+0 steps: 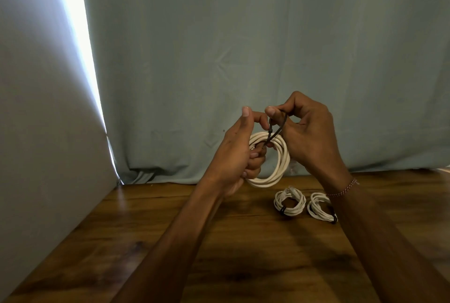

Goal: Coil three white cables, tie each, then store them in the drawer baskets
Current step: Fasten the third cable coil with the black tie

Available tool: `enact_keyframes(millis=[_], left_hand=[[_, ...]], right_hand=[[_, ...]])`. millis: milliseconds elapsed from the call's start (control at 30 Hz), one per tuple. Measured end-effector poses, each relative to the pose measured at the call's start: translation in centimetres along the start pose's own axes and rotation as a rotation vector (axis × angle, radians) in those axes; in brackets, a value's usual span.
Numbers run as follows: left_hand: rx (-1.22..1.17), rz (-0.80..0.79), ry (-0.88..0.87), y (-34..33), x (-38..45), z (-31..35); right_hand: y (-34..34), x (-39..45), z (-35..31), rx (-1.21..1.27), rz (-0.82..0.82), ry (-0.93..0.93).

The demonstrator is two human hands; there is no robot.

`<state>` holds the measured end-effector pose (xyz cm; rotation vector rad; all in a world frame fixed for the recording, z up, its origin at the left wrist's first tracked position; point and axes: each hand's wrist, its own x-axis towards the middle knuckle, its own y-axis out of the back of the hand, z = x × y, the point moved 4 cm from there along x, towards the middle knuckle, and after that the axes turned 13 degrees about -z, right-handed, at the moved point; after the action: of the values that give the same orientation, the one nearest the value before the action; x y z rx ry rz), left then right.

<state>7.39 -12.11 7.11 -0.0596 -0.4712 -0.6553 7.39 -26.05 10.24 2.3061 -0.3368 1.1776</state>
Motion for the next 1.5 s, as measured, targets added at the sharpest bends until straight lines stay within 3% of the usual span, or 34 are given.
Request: enact_keyframes(millis=[500, 667, 867, 1033, 1500], left_hand=[[0.096, 0.038, 0.015, 0.6, 0.6, -1.1], [0.068, 0.143, 0.036, 1.5, 0.8, -1.8], [0.150, 0.329, -0.081, 3.4, 0.6, -1.0], [0.155, 0.397, -0.110, 4.2, 0.5, -0.9], [-0.062, 0.368, -0.080, 4.8, 0.7, -1.0]], right_hand=[[1.1, -0.1, -0.2, 0.066, 0.028, 0.040], [2.1, -0.1, -1.0, -0.073, -0.016, 0.074], [1.8, -0.1, -2.3, -0.178, -0.125, 0.185], [-0.4, -1.0, -3.6, -0.622, -0.230, 0.452], [-2.8, -1.2, -2.3, -0.719, -0.254, 0.432]])
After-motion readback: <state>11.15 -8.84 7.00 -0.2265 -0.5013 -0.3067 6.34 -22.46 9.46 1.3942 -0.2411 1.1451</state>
